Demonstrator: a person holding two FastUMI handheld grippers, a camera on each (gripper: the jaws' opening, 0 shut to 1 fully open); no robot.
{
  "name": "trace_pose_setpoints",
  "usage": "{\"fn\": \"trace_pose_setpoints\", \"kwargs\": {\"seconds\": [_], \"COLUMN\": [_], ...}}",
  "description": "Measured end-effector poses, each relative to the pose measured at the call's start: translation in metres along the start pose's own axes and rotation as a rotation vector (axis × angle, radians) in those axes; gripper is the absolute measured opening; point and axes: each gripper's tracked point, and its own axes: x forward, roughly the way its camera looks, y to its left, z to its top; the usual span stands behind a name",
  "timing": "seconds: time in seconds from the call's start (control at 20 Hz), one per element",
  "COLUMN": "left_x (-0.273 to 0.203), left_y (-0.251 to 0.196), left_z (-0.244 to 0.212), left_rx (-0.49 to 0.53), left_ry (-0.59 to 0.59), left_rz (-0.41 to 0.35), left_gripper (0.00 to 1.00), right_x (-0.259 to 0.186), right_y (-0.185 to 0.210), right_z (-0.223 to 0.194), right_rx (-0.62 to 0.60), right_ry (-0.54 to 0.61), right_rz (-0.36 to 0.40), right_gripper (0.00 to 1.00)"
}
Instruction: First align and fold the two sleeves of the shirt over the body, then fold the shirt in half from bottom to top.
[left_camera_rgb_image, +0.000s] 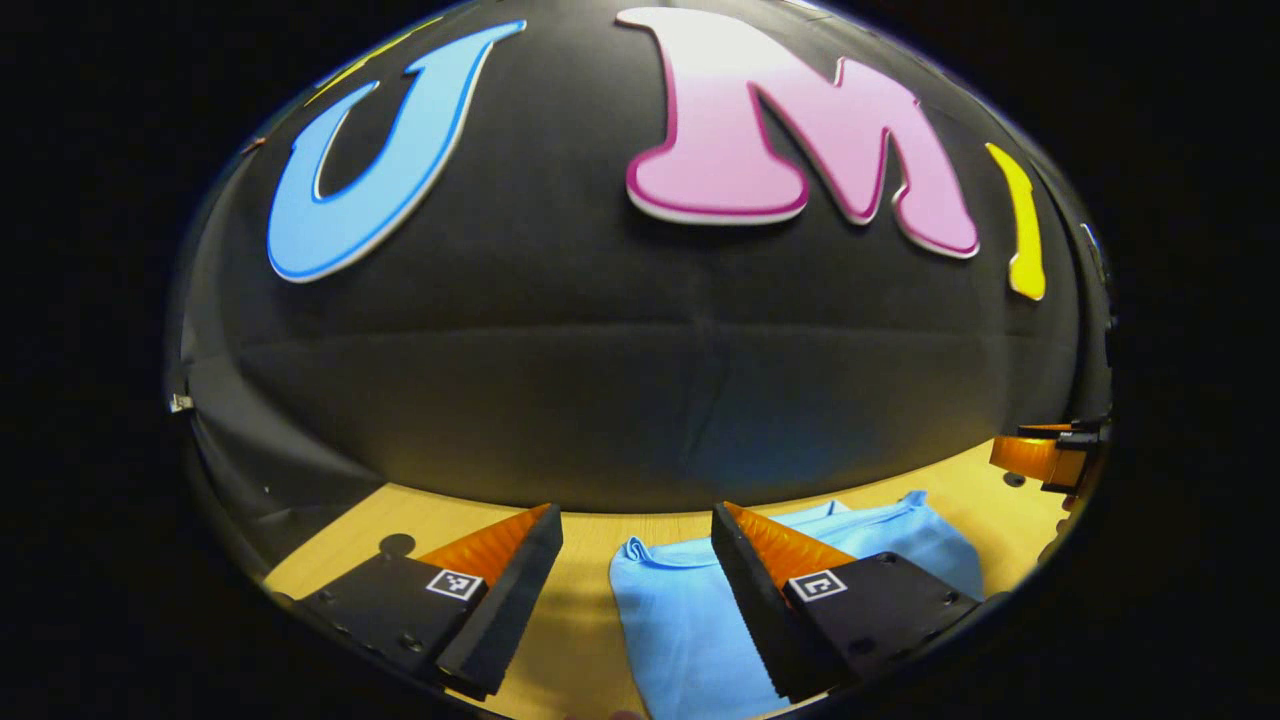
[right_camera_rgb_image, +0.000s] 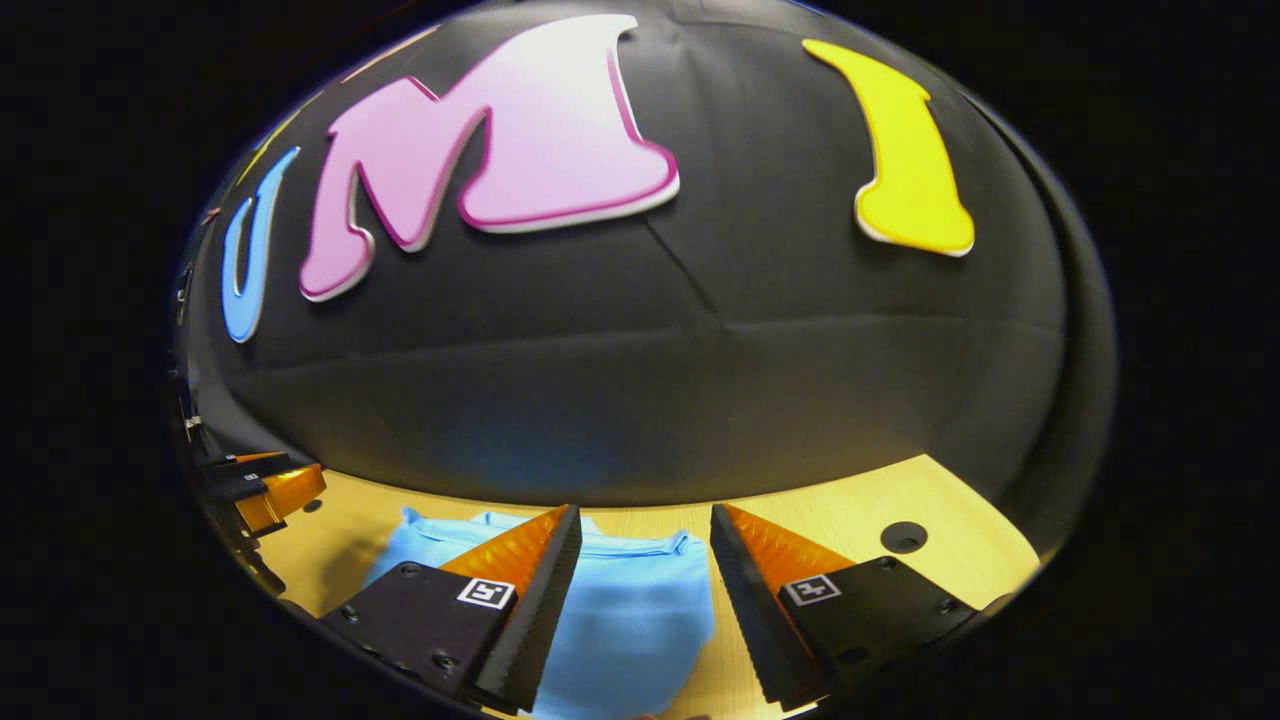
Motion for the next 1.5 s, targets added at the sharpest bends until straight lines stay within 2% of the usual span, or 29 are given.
{"fn": "trace_pose_setpoints", "kwargs": {"seconds": [0.15,0.35,0.6,0.7,0.95,1.05,1.2,1.3,1.45,1.5], "left_x": [-0.066,-0.144,-0.224,-0.256,-0.321,-0.342,-0.368,-0.381,-0.394,-0.398], "left_y": [-0.008,-0.018,-0.018,-0.013,-0.008,-0.012,-0.022,-0.023,-0.027,-0.028], "left_z": [0.028,0.061,0.087,0.097,0.116,0.114,0.108,0.104,0.103,0.105], "left_rx": [-0.038,-0.1,-0.111,-0.092,-0.12,-0.131,-0.14,-0.128,-0.135,-0.128], "left_ry": [-0.037,-0.084,-0.086,-0.078,-0.102,-0.094,-0.083,-0.081,-0.082,-0.084], "left_rz": [-0.037,-0.049,-0.038,-0.033,-0.024,-0.034,-0.059,-0.057,-0.053,-0.052], "left_gripper": [0.95,0.95,0.95,0.96,0.95,0.96,0.97,0.97,0.97,0.97], "right_x": [-0.068,-0.145,-0.223,-0.25,-0.316,-0.338,-0.359,-0.369,-0.378,-0.378], "right_y": [0.019,0.039,0.051,0.055,0.064,0.067,0.065,0.068,0.071,0.073], "right_z": [0.027,0.058,0.098,0.104,0.114,0.115,0.116,0.115,0.112,0.112], "right_rx": [-0.03,-0.031,-0.07,-0.054,-0.046,-0.029,-0.044,-0.048,-0.059,-0.051], "right_ry": [-0.034,-0.064,-0.127,-0.132,-0.146,-0.147,-0.154,-0.162,-0.171,-0.171], "right_rz": [0.032,0.067,0.103,0.106,0.125,0.136,0.131,0.138,0.146,0.15], "right_gripper": [0.82,0.82,0.82,0.82,0.82,0.82,0.94,0.96,0.96,0.88]}}
